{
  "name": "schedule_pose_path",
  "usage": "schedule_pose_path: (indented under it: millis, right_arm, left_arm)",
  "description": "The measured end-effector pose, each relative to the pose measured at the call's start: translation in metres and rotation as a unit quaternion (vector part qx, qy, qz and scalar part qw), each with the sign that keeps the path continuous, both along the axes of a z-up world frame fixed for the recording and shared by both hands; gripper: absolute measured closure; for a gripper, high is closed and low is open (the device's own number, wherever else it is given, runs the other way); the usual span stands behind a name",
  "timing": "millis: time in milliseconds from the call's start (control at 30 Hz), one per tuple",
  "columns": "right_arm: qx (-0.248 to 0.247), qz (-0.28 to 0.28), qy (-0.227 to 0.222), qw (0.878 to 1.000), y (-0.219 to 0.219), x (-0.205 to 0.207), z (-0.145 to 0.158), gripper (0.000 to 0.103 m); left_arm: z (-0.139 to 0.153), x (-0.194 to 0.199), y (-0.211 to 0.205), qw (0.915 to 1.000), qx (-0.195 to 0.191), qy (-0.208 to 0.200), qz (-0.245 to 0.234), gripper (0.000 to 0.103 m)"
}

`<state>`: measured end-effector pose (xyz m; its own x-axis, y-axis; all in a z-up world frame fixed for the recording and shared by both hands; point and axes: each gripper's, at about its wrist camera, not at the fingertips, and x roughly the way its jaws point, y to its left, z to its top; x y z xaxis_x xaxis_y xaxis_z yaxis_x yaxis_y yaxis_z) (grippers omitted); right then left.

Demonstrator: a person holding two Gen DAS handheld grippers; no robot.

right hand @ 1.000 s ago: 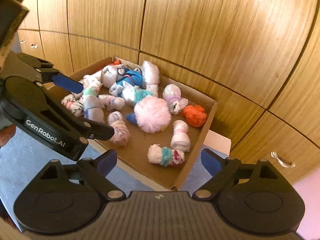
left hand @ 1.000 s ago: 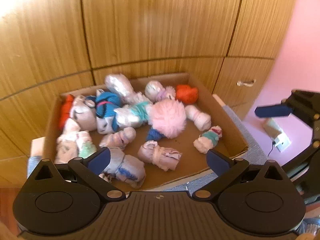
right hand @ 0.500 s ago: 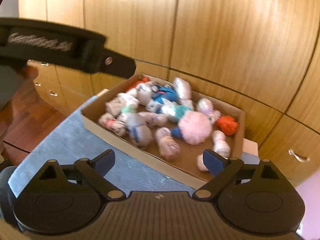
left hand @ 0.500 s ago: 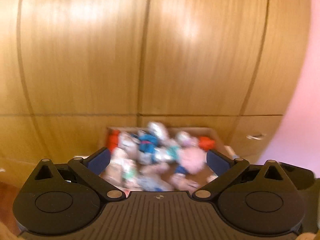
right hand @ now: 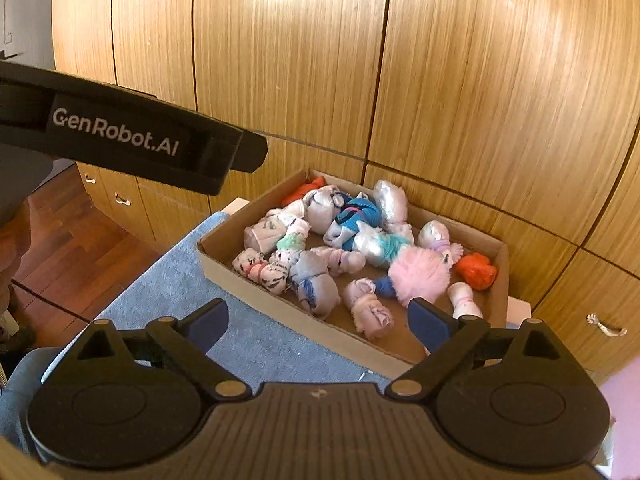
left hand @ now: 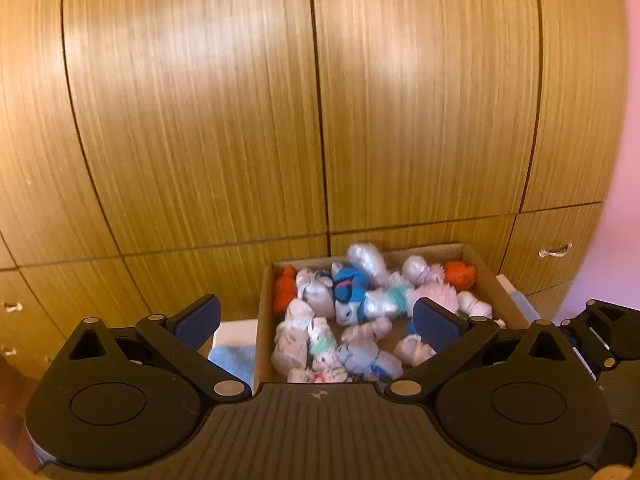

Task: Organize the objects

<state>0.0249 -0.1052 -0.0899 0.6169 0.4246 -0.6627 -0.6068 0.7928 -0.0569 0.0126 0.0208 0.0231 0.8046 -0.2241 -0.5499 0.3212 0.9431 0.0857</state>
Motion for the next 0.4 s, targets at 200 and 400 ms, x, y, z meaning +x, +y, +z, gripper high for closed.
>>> schedule_pose_path:
  millis: [200,400]
  right_arm:
    - [0.003,-0.005,0.009,1.000,0.000,0.001,-0.007,0.008]
    - [0.006,-0.015,0.015,1.000,-0.001,0.002,-0.010,0.006]
  left_arm:
    - [-0.005,-0.006,0.001,1.0000,0.000,0.005,-0.001,0.000]
    - [-0.007,-0.009,-0.004,0.9997,-0.013,0.011,-0.020,0.000]
